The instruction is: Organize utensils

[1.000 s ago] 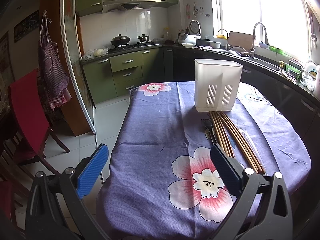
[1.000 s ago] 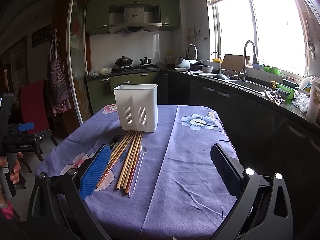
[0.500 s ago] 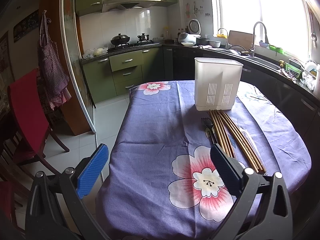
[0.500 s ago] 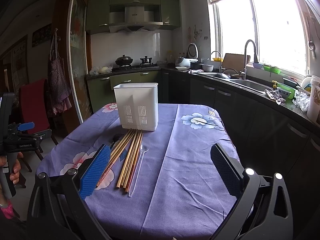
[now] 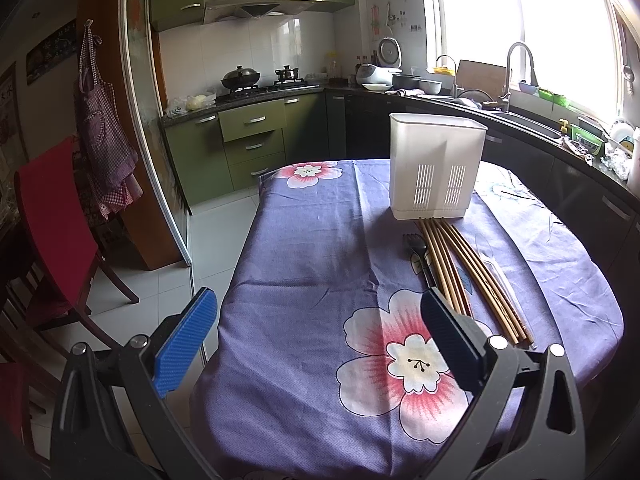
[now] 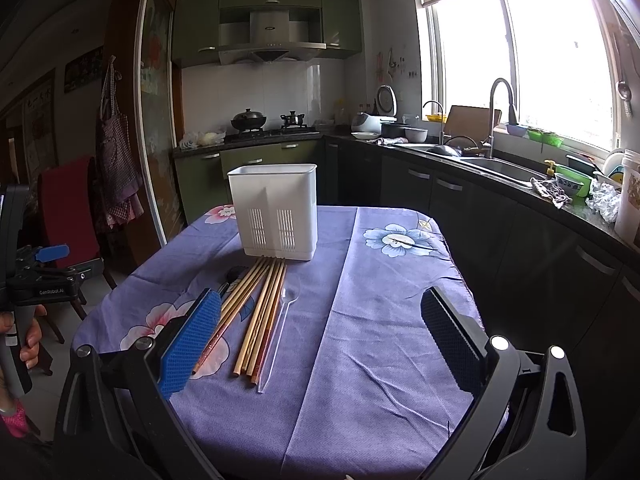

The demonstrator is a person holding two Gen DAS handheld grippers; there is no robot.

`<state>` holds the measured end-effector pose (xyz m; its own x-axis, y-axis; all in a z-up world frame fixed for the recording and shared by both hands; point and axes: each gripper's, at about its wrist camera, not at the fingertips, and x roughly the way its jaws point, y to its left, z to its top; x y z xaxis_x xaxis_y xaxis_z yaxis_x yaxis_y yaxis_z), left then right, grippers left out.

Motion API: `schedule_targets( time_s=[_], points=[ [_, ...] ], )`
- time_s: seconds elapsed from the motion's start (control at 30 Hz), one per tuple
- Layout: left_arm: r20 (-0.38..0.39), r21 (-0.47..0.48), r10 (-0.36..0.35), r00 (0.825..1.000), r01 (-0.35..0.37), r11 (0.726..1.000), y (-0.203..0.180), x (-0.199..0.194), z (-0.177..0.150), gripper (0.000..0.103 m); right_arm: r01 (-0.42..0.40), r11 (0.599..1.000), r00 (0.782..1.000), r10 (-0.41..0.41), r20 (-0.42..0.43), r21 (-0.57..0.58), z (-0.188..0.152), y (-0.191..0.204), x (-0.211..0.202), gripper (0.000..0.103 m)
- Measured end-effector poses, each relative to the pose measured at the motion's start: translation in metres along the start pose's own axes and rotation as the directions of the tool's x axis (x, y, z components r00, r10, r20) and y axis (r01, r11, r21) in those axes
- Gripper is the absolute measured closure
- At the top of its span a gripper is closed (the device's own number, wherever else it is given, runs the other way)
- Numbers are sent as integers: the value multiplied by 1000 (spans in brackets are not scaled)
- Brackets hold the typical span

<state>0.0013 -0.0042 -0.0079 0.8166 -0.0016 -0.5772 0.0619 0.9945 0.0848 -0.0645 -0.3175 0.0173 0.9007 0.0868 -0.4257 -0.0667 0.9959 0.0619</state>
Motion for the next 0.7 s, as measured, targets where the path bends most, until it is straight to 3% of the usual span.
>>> schedule_targets(
  time_s=[0.7],
  points=[
    [-1,-1,1,1000,-1,1000,0,1,-1,6,6,1000,1000,-6,-5,2,0,-2,2,4]
  ],
)
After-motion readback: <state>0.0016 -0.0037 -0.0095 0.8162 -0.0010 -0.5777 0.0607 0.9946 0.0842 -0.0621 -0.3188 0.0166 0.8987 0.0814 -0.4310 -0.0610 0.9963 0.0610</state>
